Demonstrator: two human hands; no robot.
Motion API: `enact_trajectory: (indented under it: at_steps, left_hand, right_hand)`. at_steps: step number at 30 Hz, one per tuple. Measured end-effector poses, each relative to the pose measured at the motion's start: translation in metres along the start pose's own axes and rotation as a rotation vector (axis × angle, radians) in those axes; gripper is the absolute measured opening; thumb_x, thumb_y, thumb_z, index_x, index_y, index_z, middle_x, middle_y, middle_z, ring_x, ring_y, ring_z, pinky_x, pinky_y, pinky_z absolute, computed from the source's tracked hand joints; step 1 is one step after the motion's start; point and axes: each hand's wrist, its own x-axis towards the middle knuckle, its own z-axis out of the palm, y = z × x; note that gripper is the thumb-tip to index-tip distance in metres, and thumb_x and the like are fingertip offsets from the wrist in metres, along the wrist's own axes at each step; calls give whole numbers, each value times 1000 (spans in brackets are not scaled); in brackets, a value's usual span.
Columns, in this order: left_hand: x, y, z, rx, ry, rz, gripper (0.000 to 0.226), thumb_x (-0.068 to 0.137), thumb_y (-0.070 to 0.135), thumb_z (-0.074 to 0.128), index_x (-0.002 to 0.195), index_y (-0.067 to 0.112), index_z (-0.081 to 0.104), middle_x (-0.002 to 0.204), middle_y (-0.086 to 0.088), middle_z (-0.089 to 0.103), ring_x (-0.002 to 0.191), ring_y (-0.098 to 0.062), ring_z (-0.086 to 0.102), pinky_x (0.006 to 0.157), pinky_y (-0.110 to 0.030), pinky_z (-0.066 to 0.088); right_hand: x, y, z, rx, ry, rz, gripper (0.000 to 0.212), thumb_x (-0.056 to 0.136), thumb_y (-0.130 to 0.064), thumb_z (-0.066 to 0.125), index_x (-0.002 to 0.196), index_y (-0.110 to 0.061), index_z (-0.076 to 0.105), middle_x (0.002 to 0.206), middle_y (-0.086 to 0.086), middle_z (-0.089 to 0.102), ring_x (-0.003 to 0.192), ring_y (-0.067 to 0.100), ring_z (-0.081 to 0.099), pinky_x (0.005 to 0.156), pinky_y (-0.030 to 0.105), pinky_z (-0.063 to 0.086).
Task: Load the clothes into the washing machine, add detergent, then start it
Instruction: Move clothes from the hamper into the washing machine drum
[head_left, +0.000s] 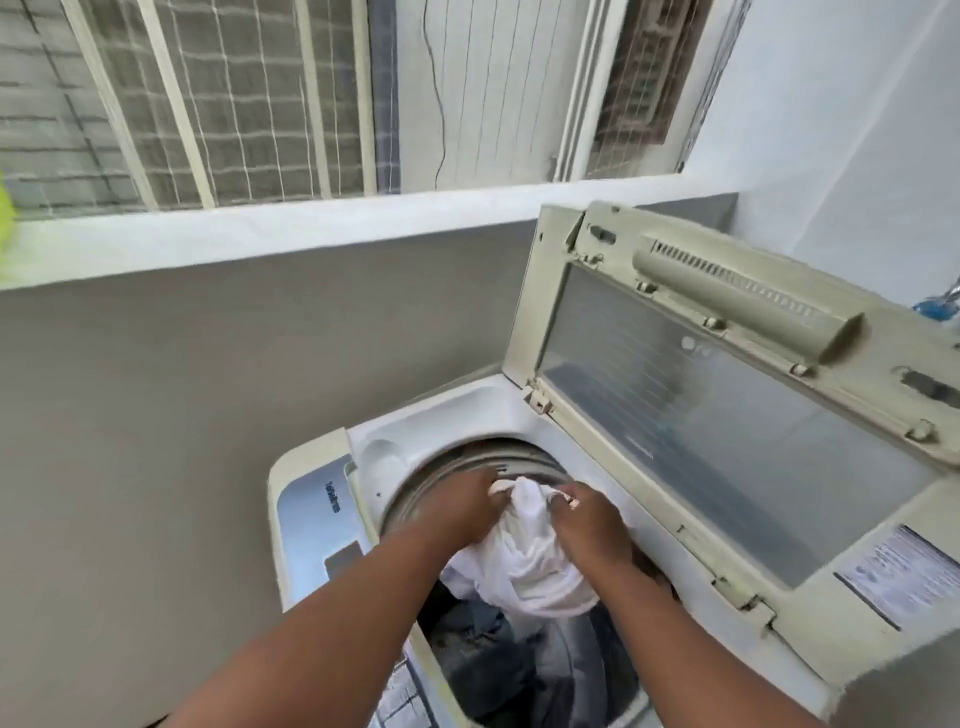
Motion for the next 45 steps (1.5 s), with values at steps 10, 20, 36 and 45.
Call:
enact_trajectory:
  at_steps: [10, 20, 36, 45]
  left_hand:
    - [81, -44, 125, 350, -741, -299, 40, 95, 35, 48, 125, 10, 58, 130, -8, 58, 116, -27, 56, 88, -33, 44]
    - [75, -96, 233, 487, -991, -319, 52, 95, 38, 47, 137, 7, 48, 141, -13, 49, 124, -31, 51, 100, -38, 42]
    - [73, -88, 203, 567, -622, -209, 87, 93, 56, 43, 153, 20, -10, 162, -8, 2, 148, -32, 5, 119, -47, 13]
    - [-7, -7, 108, 601, -421, -16, 91, 91, 63, 38, 153, 20, -11, 162, -9, -6, 148, -31, -5, 120, -49, -1]
  right_hand:
    - [65, 124, 115, -330, -436, 229, 30, 90, -25, 47, 110, -13, 65, 118, 11, 65, 107, 31, 61, 88, 33, 50]
    - [63, 202, 202, -509, -881, 500, 46, 87, -33, 57, 129, -13, 57, 137, 8, 55, 123, 26, 54, 99, 35, 45]
    - [72, 167, 169, -213, -674, 396, 42, 86, -26, 48, 127, -20, 50, 129, 8, 58, 114, 30, 57, 93, 35, 48]
    - [-25, 88, 54, -525, -529, 75, 48, 84, -43, 46, 128, -23, 50, 131, 11, 57, 121, 33, 49, 95, 42, 43]
